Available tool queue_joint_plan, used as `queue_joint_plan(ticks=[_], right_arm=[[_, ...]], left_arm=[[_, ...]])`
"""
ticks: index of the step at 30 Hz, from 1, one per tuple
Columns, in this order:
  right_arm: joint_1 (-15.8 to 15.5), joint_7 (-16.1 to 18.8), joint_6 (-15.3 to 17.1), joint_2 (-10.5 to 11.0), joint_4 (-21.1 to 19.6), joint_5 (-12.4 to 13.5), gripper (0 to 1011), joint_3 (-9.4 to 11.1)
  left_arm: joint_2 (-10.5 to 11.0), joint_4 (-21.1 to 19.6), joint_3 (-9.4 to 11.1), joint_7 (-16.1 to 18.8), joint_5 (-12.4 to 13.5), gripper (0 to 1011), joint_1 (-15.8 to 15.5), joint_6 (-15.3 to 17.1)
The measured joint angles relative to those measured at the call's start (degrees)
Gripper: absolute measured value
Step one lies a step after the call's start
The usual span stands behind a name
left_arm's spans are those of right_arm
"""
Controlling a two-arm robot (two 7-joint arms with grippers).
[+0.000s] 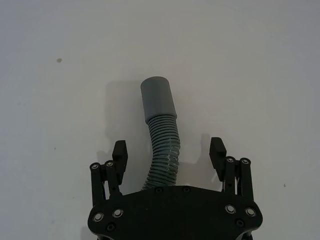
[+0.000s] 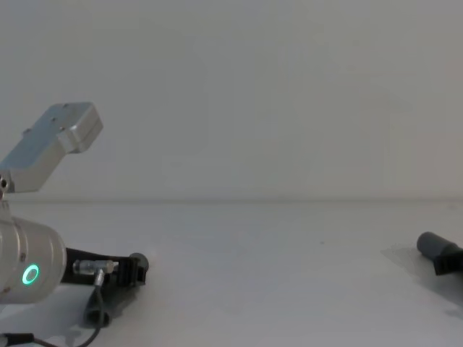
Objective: Use both hands to pick up one end of the pipe from the table, align the ends, and insert them.
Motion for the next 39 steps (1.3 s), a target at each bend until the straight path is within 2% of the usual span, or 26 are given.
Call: queue_joint_plan(ticks=[3,7,28,34,39], right_arm=[[0.0,0.0,0.0,0.0,0.0,-0.1,994,0.0],[0.0,0.1,0.1,0.0,0.0,-0.2,926,0.0],[-0.1,0.2,0.2,-0.1,0.0,-0.4,252,-0.1],[-0.1,0.2,0.2,-0.1,0.0,-0.4,206,-0.1],[-0.1,0.2,0.2,-0.1,0.0,-0.4,205,-0.1]], left_arm=[[0.0,0.0,0.0,0.0,0.0,329,0.0,0.0],[0.0,0.0,0.0,0.0,0.0,329,0.0,0.0],[0.0,0.0,0.0,0.0,0.0,329,0.0,0.0],[0.0,0.0,0.0,0.0,0.0,329,0.0,0.0],[0.0,0.0,0.0,0.0,0.0,329,0.0,0.0]])
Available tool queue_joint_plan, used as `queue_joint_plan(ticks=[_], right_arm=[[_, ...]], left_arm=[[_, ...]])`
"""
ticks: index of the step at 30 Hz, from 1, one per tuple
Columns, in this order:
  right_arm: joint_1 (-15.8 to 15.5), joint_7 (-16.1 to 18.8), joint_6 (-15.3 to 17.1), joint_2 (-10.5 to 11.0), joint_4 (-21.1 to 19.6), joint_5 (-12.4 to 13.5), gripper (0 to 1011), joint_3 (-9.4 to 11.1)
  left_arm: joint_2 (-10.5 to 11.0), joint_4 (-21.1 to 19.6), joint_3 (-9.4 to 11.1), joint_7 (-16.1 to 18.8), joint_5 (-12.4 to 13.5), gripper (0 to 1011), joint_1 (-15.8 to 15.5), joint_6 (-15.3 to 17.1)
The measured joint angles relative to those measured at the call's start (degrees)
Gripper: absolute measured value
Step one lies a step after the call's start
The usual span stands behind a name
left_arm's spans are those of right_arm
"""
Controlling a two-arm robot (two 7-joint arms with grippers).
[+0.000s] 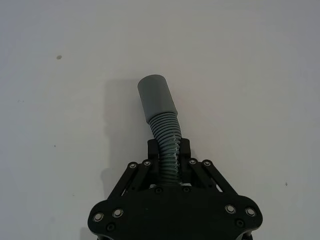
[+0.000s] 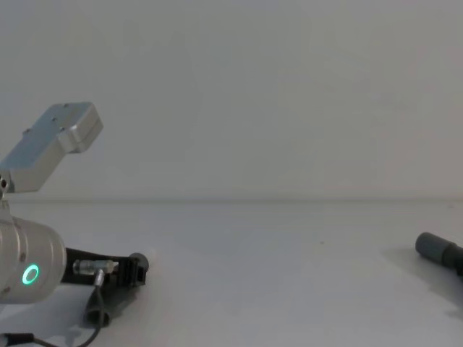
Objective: Use both hands to pick up one end of the pipe from the table, align the ends, and insert them.
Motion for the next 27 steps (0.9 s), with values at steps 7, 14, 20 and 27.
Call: queue_joint_plan(ticks=[7,14,20,27], right_arm=[[0.0,0.0,0.0,0.0,0.0,0.0,205,0.0],[0.0,0.0,0.0,0.0,0.0,0.0,205,0.0],[0.0,0.0,0.0,0.0,0.0,0.0,205,0.0],[0.0,0.0,0.0,0.0,0.0,0.0,205,0.0]], left_arm=[[0.0,0.0,0.0,0.0,0.0,329,0.0,0.0],[0.0,0.0,0.0,0.0,0.0,329,0.0,0.0],[0.0,0.0,0.0,0.0,0.0,329,0.0,0.0],[0.0,0.0,0.0,0.0,0.0,329,0.0,0.0]])
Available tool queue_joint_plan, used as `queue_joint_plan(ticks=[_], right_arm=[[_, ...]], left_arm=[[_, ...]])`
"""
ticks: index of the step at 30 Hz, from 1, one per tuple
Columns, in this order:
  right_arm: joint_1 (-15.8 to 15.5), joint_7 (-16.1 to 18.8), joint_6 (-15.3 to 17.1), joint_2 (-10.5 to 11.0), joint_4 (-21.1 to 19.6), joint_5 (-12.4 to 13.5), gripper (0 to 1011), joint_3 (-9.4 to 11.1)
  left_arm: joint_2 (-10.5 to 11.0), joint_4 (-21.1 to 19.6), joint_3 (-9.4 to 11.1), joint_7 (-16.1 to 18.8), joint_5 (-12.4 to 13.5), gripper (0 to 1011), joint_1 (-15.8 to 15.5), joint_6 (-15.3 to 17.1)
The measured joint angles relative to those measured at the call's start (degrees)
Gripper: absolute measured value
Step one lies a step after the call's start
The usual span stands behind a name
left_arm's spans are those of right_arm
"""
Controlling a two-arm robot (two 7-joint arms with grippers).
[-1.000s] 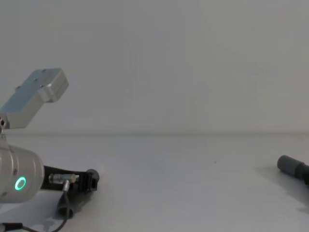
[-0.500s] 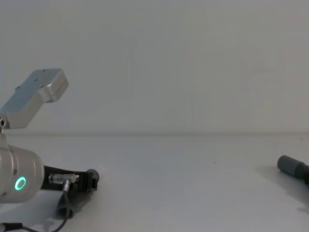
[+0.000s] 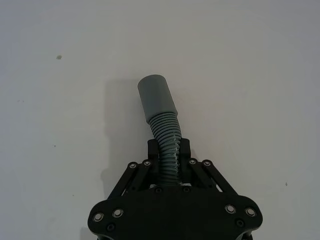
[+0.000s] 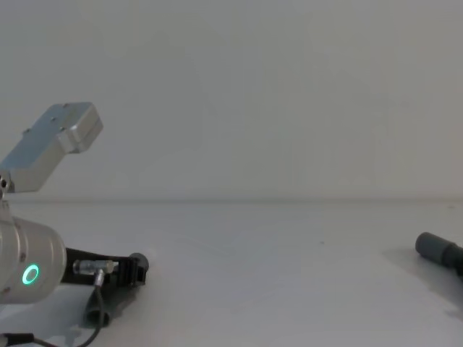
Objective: Use both hands to pick up one end of the pipe from the table, align the ends, and insert them.
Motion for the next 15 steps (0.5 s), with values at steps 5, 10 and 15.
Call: queue_joint_plan(ticks=[5,10,15], right_arm=[[0.0,0.0,0.0,0.0,0.0,0.0,205,0.0],[0.0,0.0,-0.1,0.0,0.2,0.0,205,0.0],[0.2,-0.1,-2.0,0.0,1.9,-0.9,205,-0.4]], left_arm=[[0.0,0.0,0.0,0.0,0.0,329,0.0,0.0],[0.0,0.0,0.0,0.0,0.0,329,0.0,0.0],[0.4,0.2,0.4,-0.8,0.1,329,-0.3,-0.1]])
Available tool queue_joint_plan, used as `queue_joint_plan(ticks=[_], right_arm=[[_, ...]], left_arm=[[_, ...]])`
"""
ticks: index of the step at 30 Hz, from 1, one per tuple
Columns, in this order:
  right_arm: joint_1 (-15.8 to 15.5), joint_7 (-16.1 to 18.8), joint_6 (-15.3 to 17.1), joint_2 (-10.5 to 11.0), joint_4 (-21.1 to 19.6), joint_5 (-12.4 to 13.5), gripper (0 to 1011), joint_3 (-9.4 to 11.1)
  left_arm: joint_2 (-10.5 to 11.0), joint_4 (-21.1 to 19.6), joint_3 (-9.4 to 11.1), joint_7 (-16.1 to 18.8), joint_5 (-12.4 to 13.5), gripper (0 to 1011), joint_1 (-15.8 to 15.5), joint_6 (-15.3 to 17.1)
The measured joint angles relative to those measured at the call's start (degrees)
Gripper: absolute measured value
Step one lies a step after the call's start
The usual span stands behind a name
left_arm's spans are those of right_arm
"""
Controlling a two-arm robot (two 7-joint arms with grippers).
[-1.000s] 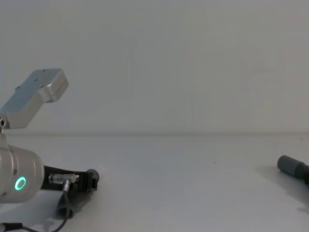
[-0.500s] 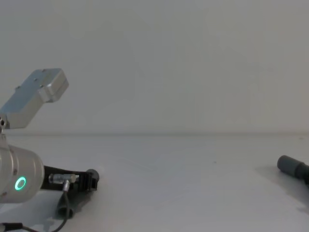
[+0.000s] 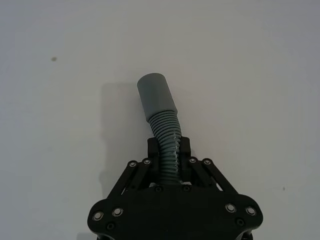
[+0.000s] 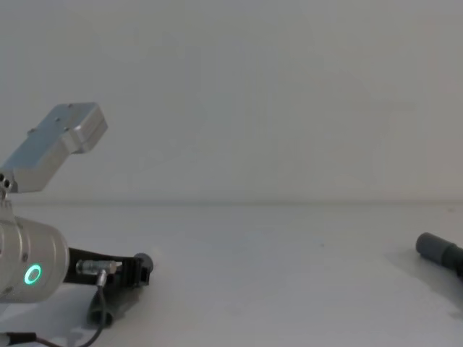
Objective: Use both hands to pick up one end of the pipe from the table, align the ends, and insert them.
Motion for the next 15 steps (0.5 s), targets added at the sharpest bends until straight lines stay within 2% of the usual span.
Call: queue_joint_plan(ticks=[7,11,15], right_arm=[[0.2,0.2,-3.6,0.6,2.8,-1.2,205,-0.7],[0.1,1.3,-7.2,1.7,4.6,-2.2,204,-1.2],[-0.1,2.4,-9.2,2.6,5.4,-2.8,205,-1.6]], left_arm=[[1.3,0.1,1.0,-2.3,0.5,329,-0.8,-1.3],[2.3,-0.5,1.6,-3.8,0.7,329,-1.2,-2.2],[3.6,-1.2,2.0,-5.7,0.9,329,-1.5,-3.3]])
